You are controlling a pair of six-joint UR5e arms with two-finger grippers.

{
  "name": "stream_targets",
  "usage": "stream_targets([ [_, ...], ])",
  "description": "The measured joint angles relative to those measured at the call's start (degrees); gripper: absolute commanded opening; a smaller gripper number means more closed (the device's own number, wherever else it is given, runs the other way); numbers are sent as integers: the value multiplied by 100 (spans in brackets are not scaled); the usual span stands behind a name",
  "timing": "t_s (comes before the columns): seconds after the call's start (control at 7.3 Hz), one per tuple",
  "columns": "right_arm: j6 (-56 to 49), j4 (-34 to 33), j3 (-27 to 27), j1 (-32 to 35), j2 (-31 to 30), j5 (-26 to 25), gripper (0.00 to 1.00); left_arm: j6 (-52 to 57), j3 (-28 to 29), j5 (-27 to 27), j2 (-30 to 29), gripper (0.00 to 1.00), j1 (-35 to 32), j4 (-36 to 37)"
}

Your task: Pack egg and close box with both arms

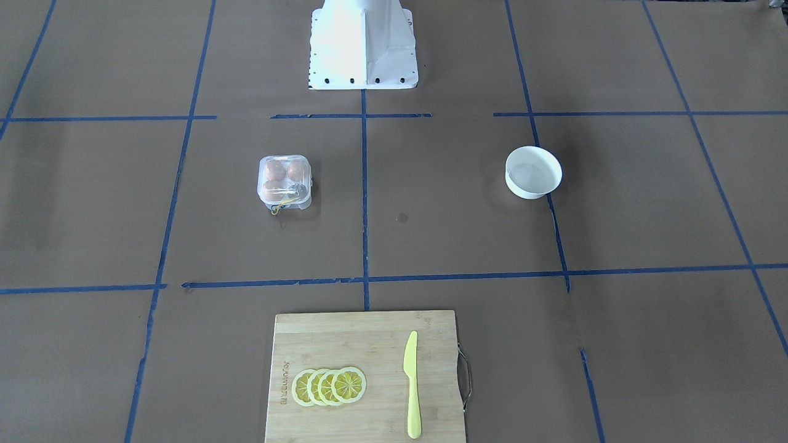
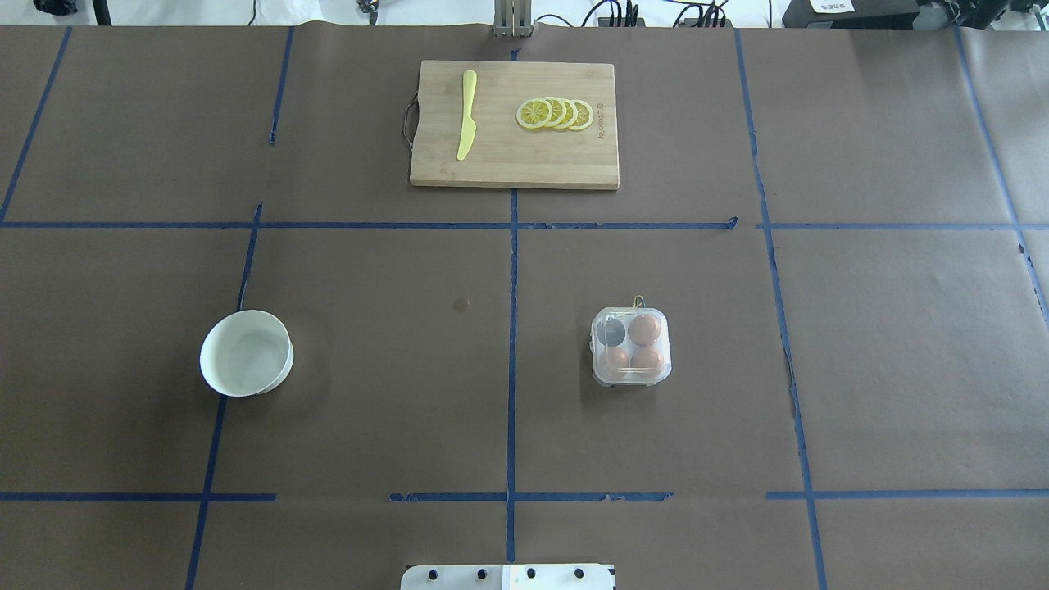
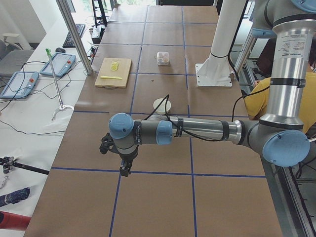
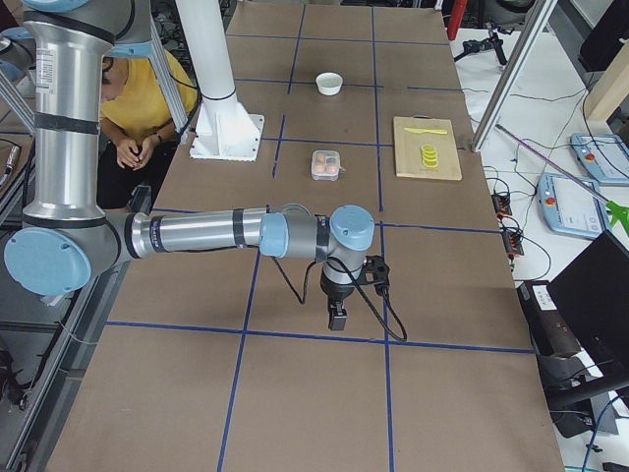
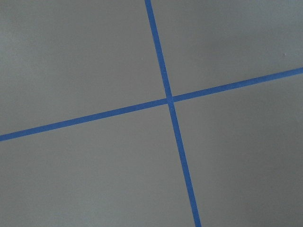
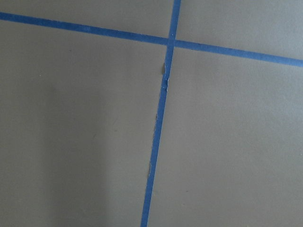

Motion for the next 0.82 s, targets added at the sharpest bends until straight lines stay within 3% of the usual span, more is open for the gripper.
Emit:
stream_targets([
  [0.82,45,188,-12,176,-16,1,100,2,7,0,0,100,0,-1],
])
